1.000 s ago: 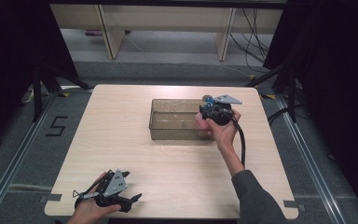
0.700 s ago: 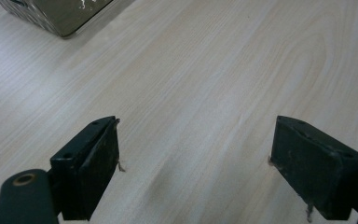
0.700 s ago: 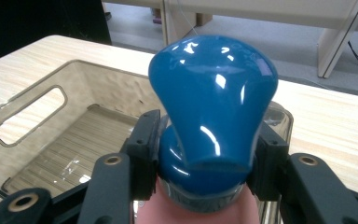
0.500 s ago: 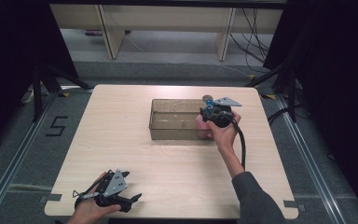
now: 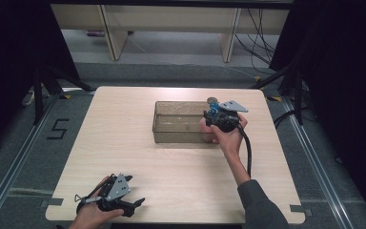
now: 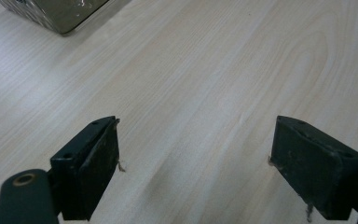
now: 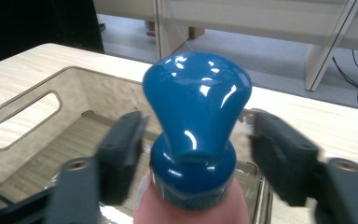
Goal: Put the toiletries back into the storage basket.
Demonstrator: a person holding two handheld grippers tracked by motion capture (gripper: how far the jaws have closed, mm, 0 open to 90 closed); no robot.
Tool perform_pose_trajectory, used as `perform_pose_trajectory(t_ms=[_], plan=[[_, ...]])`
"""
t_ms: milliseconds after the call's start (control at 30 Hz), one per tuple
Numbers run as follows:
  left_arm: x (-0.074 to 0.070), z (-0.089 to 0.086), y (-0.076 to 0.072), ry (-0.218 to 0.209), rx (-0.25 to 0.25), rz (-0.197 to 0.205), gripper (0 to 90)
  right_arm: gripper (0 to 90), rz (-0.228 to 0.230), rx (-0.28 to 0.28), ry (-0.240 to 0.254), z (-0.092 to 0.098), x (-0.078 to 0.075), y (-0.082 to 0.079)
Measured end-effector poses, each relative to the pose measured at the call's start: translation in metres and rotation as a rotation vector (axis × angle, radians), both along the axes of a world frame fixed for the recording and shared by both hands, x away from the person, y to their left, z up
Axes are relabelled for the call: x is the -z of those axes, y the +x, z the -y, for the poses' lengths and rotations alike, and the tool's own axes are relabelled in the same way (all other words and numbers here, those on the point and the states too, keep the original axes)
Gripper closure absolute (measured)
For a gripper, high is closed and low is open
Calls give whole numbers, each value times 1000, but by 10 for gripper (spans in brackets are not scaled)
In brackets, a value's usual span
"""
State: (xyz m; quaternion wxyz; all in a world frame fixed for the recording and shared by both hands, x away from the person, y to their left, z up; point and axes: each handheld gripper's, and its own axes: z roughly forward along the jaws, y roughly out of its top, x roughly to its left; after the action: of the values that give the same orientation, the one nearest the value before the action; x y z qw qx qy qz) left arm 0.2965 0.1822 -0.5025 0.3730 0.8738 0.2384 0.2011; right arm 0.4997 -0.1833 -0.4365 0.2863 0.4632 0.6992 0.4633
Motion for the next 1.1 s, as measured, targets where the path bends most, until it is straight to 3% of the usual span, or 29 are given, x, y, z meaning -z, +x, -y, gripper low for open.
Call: perform_pose_trajectory(t_ms=[67, 167, 200, 267, 300, 333, 367, 433, 533, 567, 600, 633, 700, 833, 867, 933, 1067, 1100], plan=[[0, -1, 0, 13, 14, -5, 149, 299, 0, -6, 1, 2, -2, -4], [0, 1, 0, -3, 7, -7, 149, 272, 33, -15, 20, 4, -1, -12], [0, 1, 0, 0, 11, -12, 149, 257, 30, -26, -12, 6, -2, -13], [1, 1, -1, -6, 9, -11, 149, 255, 32, -13, 12, 9, -1, -15], [1, 1, 0, -10, 7, -13, 149, 255, 24, -20, 48, 9, -1, -16], [0, 0, 1, -11, 4, -3, 149, 255, 9, -18, 48, 11, -1, -17], [0, 1, 0, -12, -3, 3, 149, 254, 31, -28, 41, 13, 0, -15], [0, 0, 0, -4, 2, 5, 149, 254, 1, -20, 78, 15, 1, -17], [-1, 0, 0, -10, 5, 5, 149, 254, 8, -36, 80, 15, 1, -18], [-1, 0, 0, -10, 4, 7, 149, 254, 15, -34, 57, 16, 0, -19], [-1, 0, -1, -10, 11, -5, 149, 254, -8, -25, 77, 14, 0, -22], [-1, 0, -1, -12, 12, -6, 149, 254, -1, -35, 90, 14, 0, -22], [-1, 0, 0, -13, 5, 2, 149, 255, 11, -40, 80, 15, -1, -22], [-2, 0, -1, -18, 5, 0, 149, 255, -10, -45, 87, 17, -4, -26], [-2, -1, 0, -13, 3, 3, 149, 255, 8, -52, 69, 19, -4, -26], [-1, 0, 0, -10, 2, 9, 149, 255, -3, -47, 92, 19, -4, -29], [-3, -1, 0, -13, 2, 6, 149, 255, 8, -48, 65, 23, -5, -33], [-3, -1, 0, -10, -1, 14, 149, 255, -9, -48, 92, 23, -6, -35]])
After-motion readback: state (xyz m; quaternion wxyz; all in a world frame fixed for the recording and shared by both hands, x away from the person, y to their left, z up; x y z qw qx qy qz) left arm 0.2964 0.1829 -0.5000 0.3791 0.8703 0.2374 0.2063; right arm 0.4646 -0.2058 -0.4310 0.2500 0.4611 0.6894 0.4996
